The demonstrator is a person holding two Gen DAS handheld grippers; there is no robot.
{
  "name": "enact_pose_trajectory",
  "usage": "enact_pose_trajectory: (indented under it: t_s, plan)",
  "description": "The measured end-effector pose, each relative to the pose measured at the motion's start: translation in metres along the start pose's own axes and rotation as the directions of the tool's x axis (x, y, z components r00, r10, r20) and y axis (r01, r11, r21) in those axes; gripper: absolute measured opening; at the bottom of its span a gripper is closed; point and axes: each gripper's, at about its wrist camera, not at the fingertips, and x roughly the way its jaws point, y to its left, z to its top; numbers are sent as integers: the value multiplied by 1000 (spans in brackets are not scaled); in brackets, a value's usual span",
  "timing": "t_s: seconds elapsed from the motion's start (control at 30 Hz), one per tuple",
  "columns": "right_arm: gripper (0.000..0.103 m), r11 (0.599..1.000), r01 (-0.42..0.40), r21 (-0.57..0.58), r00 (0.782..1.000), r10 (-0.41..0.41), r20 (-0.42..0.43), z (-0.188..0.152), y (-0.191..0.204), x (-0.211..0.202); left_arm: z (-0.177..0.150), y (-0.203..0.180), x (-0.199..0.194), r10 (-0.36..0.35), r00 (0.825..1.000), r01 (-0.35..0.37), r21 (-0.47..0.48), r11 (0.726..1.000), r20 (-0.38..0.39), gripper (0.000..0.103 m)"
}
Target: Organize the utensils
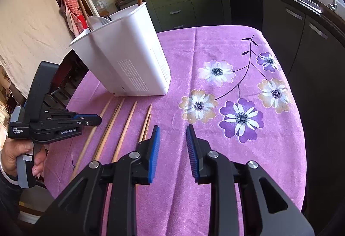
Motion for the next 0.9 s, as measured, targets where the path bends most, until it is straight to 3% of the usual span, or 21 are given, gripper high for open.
enact_pose_trajectory:
  t_s: [0.23,0.33,0.5,0.6,0.73,0.77,0.87,0.9]
  plan:
    - [25,1000,2,-3,1000,-2,23,4,2,-11,-6,17,-74,3,984,-5,6,1000,177,6]
    - [25,1000,3,-11,1000,-2,25,4,6,-13,-15,26,-102,-7,975,6,5,1000,223,0]
    - [25,1000,0,-25,1000,1,24,3,13,-14,-32,35,-131,-22,960,22,4,1000,280,0]
    - [25,999,1,-38,1000,0,19,3,18,-14,-38,37,-135,-21,961,18,16,1000,276,0]
    - [25,999,0,-45,1000,0,15,5,22,-14,-32,39,-106,-16,984,13,20,1000,175,2]
    - [25,999,0,-46,1000,1,16,5,23,-14,-28,40,-95,-25,989,22,19,1000,147,8]
    - [26,999,-3,-52,1000,4,16,4,26,-15,-12,44,-49,-13,999,12,7,1000,52,51]
    - [26,999,-3,-54,1000,4,13,3,26,-15,-7,45,-34,-11,999,11,3,1000,35,51]
